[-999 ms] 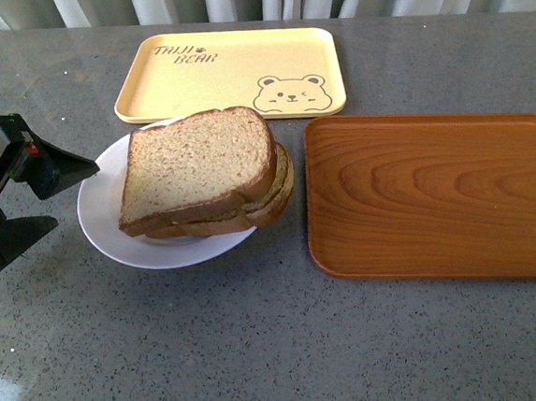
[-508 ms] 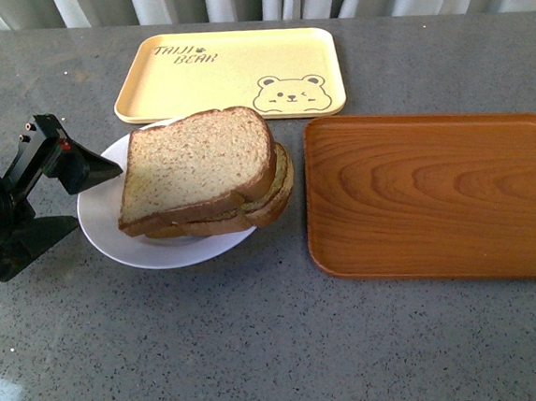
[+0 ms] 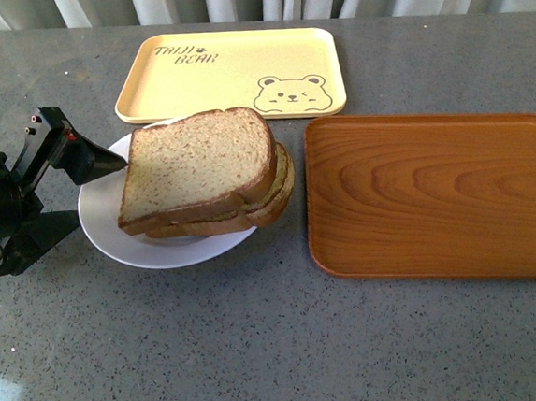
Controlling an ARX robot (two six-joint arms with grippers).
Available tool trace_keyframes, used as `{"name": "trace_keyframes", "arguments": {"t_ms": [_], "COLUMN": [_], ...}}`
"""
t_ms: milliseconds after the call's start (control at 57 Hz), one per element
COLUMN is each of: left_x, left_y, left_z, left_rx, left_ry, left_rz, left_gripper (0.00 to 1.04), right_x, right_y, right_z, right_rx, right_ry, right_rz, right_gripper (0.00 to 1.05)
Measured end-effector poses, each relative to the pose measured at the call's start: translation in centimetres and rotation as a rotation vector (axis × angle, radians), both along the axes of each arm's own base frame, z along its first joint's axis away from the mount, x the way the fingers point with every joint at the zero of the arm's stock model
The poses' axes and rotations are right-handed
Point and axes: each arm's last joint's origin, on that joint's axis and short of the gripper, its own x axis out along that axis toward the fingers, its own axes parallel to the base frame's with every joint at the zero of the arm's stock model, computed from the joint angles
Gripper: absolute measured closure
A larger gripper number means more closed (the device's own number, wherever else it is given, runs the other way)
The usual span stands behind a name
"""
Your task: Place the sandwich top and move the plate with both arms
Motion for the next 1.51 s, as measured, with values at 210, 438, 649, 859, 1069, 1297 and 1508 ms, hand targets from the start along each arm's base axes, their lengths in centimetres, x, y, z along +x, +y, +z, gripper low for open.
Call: {"name": "trace_keyframes", "arguments": {"t_ms": [210, 438, 649, 859, 1069, 1297, 1508], "left_x": [-0.1, -0.5, -0.5, -0.5, -0.6, -0.6, -0.6], "left_y": [0.0, -0.4, -0.5, -0.5, -0.4, -0.3, -0.3], "left_z": [-0.6, -1.5, -1.4, -1.3, -1.3, -1.1, -0.5], "left_rx": [-0.025, -0.048, -0.095, -0.121, -0.148, -0.17, -0.174], "left_ry": [0.027, 0.059, 0.061, 0.062, 0.065, 0.072, 0.065], "left_rz": [0.018, 0.01, -0.008, 0.003, 0.009, 0.018, 0.019], "left_gripper": [0.48, 0.8, 1.02, 1.02, 1.02, 1.02, 1.02], "right_x": [0.0, 0.0, 0.0, 0.0, 0.0, 0.0, 0.0], "right_y": [0.0, 0.0, 0.0, 0.0, 0.0, 0.0, 0.0], "right_z": [0.0, 0.0, 0.0, 0.0, 0.0, 0.0, 0.0], "right_rx": [0.0, 0.0, 0.0, 0.0, 0.0, 0.0, 0.0], "right_ry": [0.0, 0.0, 0.0, 0.0, 0.0, 0.0, 0.0], "right_rz": [0.0, 0.0, 0.0, 0.0, 0.0, 0.0, 0.0], "right_gripper": [0.09, 0.09, 0.09, 0.09, 0.09, 0.09, 0.09]}}
